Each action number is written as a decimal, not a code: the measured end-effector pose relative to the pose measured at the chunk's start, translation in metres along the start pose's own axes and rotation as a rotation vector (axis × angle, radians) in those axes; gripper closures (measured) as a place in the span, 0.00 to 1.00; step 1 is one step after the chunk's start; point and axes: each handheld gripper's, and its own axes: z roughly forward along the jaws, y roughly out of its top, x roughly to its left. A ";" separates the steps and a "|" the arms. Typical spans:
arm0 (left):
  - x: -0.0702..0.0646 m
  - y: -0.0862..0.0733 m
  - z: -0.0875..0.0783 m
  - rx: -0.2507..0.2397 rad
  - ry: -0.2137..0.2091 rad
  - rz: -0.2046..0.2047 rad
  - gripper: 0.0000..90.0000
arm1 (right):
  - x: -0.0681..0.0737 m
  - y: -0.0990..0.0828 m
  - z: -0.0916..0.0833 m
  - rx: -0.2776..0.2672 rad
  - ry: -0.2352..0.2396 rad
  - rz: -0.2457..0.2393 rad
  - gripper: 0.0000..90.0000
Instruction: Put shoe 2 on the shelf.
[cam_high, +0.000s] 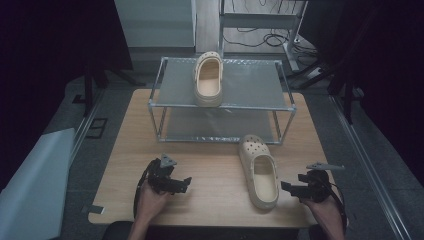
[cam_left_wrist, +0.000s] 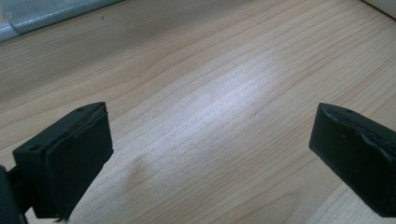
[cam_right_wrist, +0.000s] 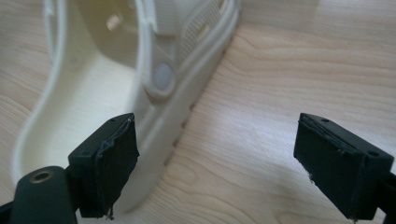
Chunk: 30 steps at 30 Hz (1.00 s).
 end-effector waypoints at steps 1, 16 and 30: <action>0.000 0.000 0.000 0.001 -0.001 -0.001 0.00 | 0.001 0.002 0.001 0.002 0.008 0.006 0.16; 0.000 -0.004 0.007 0.019 0.038 0.033 0.00 | 0.015 0.025 0.031 0.038 0.017 0.024 0.25; -0.002 -0.007 0.012 0.040 0.064 0.062 0.00 | 0.038 0.059 0.058 0.121 -0.141 -0.003 0.69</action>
